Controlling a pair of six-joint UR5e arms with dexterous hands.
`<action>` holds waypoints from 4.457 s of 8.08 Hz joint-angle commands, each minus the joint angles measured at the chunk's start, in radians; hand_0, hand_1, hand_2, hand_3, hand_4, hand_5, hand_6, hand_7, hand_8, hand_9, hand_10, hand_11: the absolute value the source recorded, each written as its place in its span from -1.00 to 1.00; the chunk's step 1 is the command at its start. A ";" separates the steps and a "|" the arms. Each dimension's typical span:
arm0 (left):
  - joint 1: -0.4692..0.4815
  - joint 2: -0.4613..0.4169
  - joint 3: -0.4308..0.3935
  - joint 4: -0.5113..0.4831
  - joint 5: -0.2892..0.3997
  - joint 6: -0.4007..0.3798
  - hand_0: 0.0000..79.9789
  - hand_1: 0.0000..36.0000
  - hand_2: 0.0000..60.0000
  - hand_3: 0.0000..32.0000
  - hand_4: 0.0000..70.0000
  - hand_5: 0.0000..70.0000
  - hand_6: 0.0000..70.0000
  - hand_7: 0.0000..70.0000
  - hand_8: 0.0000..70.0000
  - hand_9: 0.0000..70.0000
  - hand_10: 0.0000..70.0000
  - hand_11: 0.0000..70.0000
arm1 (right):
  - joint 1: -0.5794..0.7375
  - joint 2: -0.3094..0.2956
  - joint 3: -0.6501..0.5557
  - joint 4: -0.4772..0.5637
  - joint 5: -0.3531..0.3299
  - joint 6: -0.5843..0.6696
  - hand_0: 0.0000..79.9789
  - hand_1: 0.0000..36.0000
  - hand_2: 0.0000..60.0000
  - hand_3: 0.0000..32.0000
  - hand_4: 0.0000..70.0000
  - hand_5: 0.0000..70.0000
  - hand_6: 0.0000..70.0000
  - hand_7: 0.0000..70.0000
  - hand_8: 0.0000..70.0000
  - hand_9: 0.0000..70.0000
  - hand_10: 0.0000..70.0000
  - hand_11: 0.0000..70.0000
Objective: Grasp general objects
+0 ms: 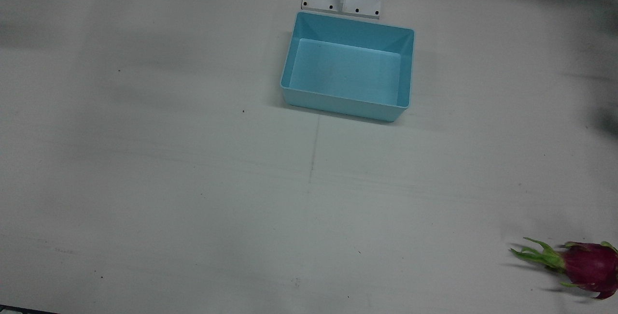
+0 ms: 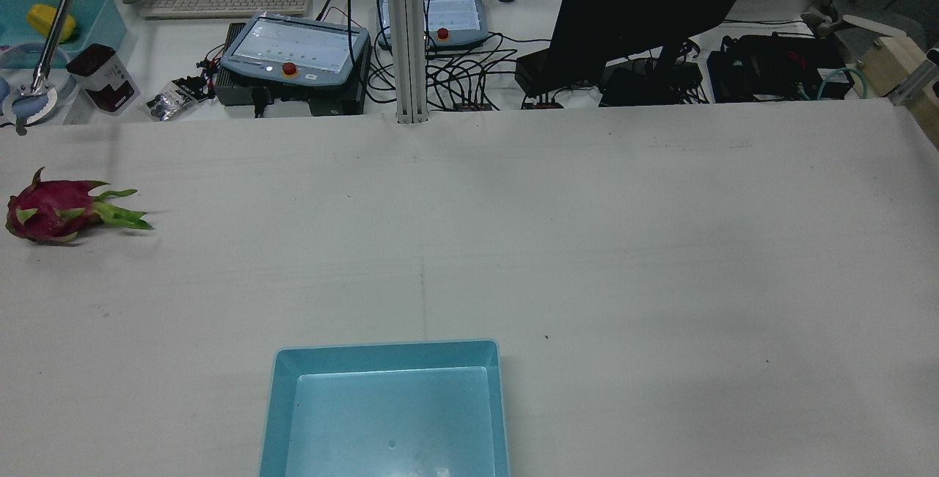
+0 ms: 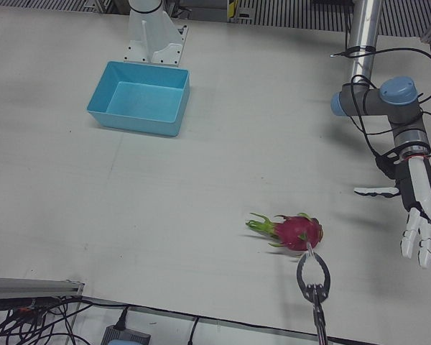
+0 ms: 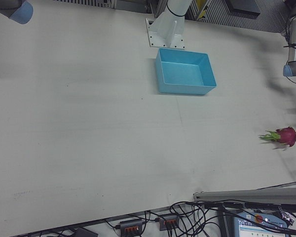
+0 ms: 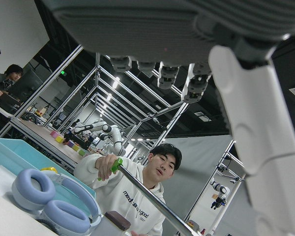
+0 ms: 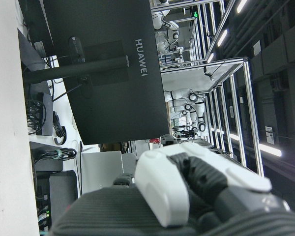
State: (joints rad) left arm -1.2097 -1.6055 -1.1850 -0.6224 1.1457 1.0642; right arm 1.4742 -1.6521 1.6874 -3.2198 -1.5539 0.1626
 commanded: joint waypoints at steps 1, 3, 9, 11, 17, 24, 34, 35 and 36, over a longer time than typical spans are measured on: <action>0.068 -0.001 -0.005 -0.008 -0.003 0.031 0.15 -0.40 -0.83 -1.00 -0.68 -1.00 -0.89 -0.61 -1.00 -0.96 -0.96 -0.90 | 0.000 0.000 0.000 0.000 0.000 0.000 -1.00 -1.00 -1.00 -1.00 -1.00 -1.00 -1.00 -1.00 -1.00 -1.00 -1.00 -1.00; 0.068 0.002 -0.007 -0.014 -0.001 0.023 0.15 -0.40 -0.82 -1.00 -0.67 -1.00 -0.88 -0.58 -1.00 -0.96 -0.96 -0.91 | 0.000 0.000 0.000 0.000 0.000 0.000 -1.00 -1.00 -1.00 -1.00 -1.00 -1.00 -1.00 -1.00 -1.00 -1.00 -1.00 -1.00; 0.067 0.015 -0.043 -0.016 -0.001 0.022 0.15 -0.38 -0.80 -1.00 -0.69 -1.00 -0.89 -0.56 -1.00 -0.95 -0.98 -0.93 | 0.000 0.000 0.000 0.000 0.000 0.000 -1.00 -1.00 -1.00 -1.00 -1.00 -1.00 -1.00 -1.00 -1.00 -1.00 -1.00 -1.00; 0.056 0.021 -0.313 0.272 0.006 0.025 0.16 -0.36 -0.75 -1.00 -0.79 -0.38 -0.87 -0.52 -1.00 -0.95 -0.98 -0.94 | 0.000 0.000 0.000 0.000 0.000 0.000 -1.00 -1.00 -1.00 -1.00 -1.00 -1.00 -1.00 -1.00 -1.00 -1.00 -1.00 -1.00; 0.100 -0.099 -0.851 1.131 0.016 0.247 0.29 0.01 -0.74 -1.00 -1.00 1.00 -1.00 -0.87 -1.00 -1.00 -1.00 -1.00 | 0.000 0.000 0.000 0.000 0.000 0.000 -1.00 -1.00 -1.00 -1.00 -1.00 -1.00 -1.00 -1.00 -1.00 -1.00 -1.00 -1.00; 0.240 -0.295 -0.507 1.159 -0.007 0.306 0.33 0.07 -1.00 1.00 -1.00 -1.00 -1.00 -1.00 -1.00 -1.00 -1.00 -1.00 | 0.000 0.000 0.000 0.000 0.000 0.000 -1.00 -1.00 -1.00 -1.00 -1.00 -1.00 -1.00 -1.00 -1.00 -1.00 -1.00 -1.00; 0.277 -0.372 -0.165 0.997 -0.081 0.310 0.34 0.13 -0.86 0.52 -0.89 -1.00 -1.00 -0.99 -1.00 -1.00 -1.00 -1.00 | 0.000 0.000 0.000 0.000 0.000 0.000 -1.00 -1.00 -1.00 -1.00 -1.00 -1.00 -1.00 -1.00 -1.00 -1.00 -1.00 -1.00; 0.276 -0.370 -0.148 0.985 -0.081 0.310 0.35 0.13 -0.85 0.07 -0.95 -0.68 -1.00 -0.97 -1.00 -1.00 -1.00 -1.00 | 0.000 0.000 0.000 0.000 0.000 0.000 -1.00 -1.00 -1.00 -1.00 -1.00 -1.00 -1.00 -1.00 -1.00 -1.00 -1.00 -1.00; 0.272 -0.369 -0.131 0.968 -0.083 0.310 0.34 0.13 -0.82 -0.93 -1.00 1.00 -1.00 -0.97 -1.00 -1.00 -1.00 -1.00 | 0.000 0.000 0.000 0.000 0.000 0.000 -1.00 -1.00 -1.00 -1.00 -1.00 -1.00 -1.00 -1.00 -1.00 -1.00 -1.00 -1.00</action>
State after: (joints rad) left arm -0.9311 -1.9770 -1.3544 0.3742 1.0654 1.3744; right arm 1.4742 -1.6521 1.6874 -3.2198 -1.5539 0.1626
